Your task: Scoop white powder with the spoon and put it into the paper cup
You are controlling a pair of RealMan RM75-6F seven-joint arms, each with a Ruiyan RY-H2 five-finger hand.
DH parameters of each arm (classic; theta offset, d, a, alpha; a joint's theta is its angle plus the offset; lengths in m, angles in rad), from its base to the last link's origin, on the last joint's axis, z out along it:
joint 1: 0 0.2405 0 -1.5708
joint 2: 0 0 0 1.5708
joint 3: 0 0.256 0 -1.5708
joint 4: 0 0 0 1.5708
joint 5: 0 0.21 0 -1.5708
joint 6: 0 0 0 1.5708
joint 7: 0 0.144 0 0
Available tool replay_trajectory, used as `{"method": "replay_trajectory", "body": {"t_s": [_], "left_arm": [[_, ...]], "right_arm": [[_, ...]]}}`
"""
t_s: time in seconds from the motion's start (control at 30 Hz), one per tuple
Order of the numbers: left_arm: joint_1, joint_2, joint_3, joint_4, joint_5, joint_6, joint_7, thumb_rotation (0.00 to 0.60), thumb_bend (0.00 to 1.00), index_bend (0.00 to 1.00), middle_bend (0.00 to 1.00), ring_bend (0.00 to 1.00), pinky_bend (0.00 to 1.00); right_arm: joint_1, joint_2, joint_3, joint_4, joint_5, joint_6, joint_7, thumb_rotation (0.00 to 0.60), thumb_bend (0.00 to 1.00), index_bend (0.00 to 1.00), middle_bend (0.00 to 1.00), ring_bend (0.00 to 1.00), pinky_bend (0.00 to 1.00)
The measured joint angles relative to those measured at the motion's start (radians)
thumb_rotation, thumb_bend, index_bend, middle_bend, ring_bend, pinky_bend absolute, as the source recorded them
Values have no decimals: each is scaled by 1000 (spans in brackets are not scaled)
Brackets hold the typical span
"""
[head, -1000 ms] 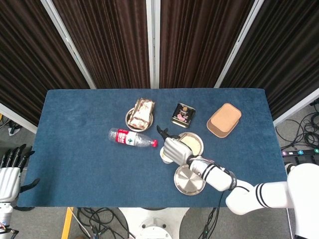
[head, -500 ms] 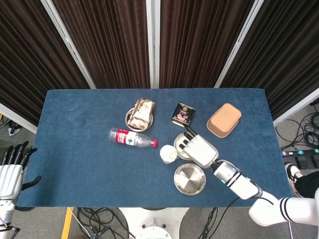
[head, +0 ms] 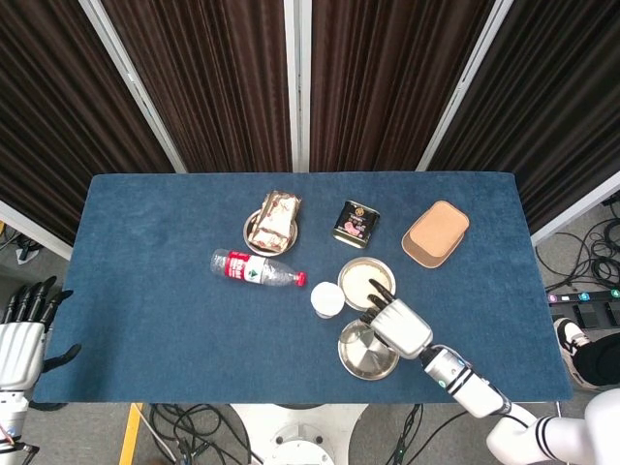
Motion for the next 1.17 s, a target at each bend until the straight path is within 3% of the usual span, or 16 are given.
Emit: {"method": "replay_trajectory", "body": {"t_s": [0.27, 0.5, 0.63, 0.77, 0.93, 1.17], "left_arm": [[2, -11, 2, 24, -3, -3, -24, 600, 33, 254, 158, 104, 62], [0, -20, 0, 39, -4, -3, -25, 600, 34, 254, 158, 103, 62], [-1, -20, -2, 39, -5, -3, -24, 600, 33, 254, 158, 104, 61], [-1, -18, -1, 39, -5, -4, -28, 600, 33, 254, 158, 103, 61], [-4, -23, -2, 37, -1, -3, -24, 600, 33, 254, 158, 103, 62], [-15, -23, -4, 15, 11, -4, -4, 600, 33, 254, 158, 104, 62]], "right_arm": [[-66, -82, 12, 80, -40, 3, -16, 600, 256, 572, 549, 175, 0], [-91, -73, 25, 58, -39, -16, -36, 600, 228, 409, 440, 108, 0], [-107, -51, 37, 35, -43, 4, -38, 600, 233, 381, 412, 98, 0], [-151, 4, 71, 0, -24, 93, -33, 600, 247, 309, 364, 101, 0], [-237, 139, 114, -100, 55, 197, -9, 600, 263, 63, 186, 19, 0], [-391, 333, 126, -240, 143, 289, 129, 600, 277, 0, 100, 0, 0]]}}
